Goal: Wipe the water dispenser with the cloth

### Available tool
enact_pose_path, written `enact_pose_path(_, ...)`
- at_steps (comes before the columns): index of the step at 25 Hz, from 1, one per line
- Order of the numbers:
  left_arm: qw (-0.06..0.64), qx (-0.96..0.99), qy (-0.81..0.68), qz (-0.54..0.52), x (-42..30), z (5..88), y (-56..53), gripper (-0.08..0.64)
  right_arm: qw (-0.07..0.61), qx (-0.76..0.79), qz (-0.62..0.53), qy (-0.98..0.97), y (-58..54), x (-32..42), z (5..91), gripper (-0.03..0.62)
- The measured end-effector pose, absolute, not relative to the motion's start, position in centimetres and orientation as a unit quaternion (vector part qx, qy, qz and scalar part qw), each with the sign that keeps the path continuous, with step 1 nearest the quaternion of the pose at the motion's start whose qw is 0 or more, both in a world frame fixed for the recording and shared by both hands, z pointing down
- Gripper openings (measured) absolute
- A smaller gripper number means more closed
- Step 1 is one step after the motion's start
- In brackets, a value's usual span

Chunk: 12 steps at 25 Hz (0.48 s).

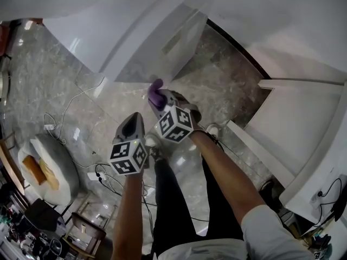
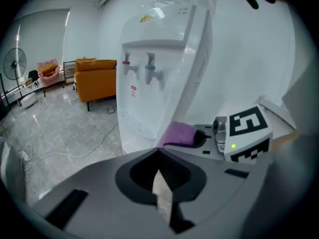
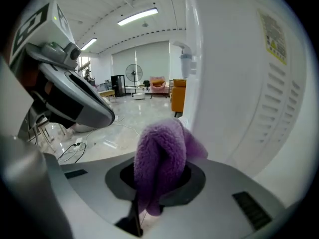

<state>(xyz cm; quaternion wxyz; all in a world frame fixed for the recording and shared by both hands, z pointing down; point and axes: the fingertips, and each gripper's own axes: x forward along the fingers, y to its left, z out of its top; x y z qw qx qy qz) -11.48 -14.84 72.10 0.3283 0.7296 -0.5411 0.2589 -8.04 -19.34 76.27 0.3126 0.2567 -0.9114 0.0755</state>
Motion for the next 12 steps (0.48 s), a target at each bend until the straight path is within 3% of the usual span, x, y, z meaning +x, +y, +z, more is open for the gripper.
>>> enact_pose_path(4, 0.325, 0.736, -0.533, 0.263, -11.4, 71.7, -14.7, 0.012, 0.261, 0.329, 0.131, -0.898, -20.3, -4.6, 76.4, 0.069)
enact_pose_path(9, 0.326, 0.746, -0.513, 0.271, -9.4, 72.9, -14.8, 0.012, 0.208, 0.481, 0.236, -0.818, -23.4, 5.6, 78.9, 0.068)
enact_pose_path(12, 0.324, 0.751, -0.504, 0.277, -8.3, 74.4, -15.4, 0.012, 0.224, 0.516, 0.255, -0.787, -24.5, 10.1, 80.8, 0.069)
